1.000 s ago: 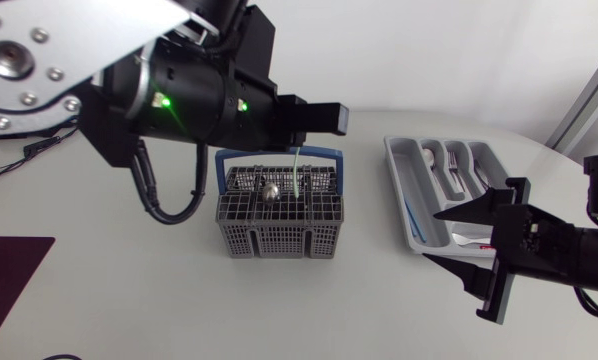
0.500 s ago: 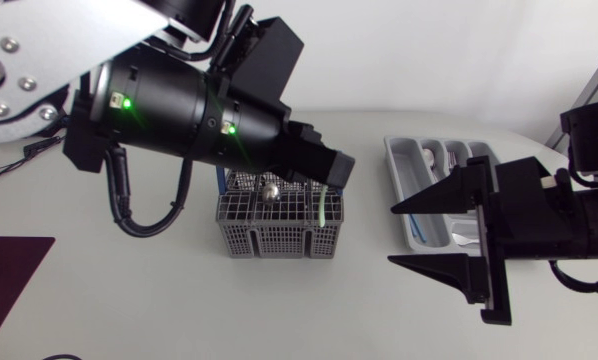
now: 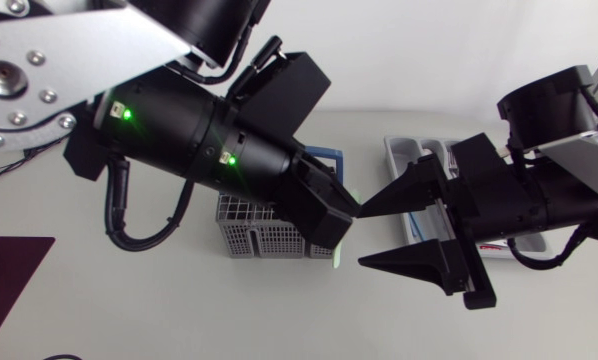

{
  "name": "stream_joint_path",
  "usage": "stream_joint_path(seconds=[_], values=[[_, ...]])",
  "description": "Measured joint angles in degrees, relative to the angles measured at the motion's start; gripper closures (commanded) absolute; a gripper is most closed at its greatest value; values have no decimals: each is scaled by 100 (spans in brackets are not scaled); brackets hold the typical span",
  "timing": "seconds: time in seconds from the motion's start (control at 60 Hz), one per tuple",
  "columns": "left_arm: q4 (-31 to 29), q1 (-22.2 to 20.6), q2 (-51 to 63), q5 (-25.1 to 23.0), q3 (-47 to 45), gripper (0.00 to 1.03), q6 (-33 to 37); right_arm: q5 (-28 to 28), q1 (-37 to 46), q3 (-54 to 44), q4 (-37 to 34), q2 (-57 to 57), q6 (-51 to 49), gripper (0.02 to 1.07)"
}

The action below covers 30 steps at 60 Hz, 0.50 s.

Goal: Unload the cutlery basket into the drawer organizer.

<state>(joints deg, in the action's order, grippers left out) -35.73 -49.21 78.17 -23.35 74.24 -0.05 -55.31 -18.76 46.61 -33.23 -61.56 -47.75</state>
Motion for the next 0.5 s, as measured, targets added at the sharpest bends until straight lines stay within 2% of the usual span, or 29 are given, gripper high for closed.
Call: stream_joint_path(seconds=[0.167,0.5], values=[[2,-81,-2,-98,0,89,15,-181,-155,7,-7,-190,0,51],[-2,-201,-109,-173,0,90,13,-321,-151,72,-452,-221,-201,98]])
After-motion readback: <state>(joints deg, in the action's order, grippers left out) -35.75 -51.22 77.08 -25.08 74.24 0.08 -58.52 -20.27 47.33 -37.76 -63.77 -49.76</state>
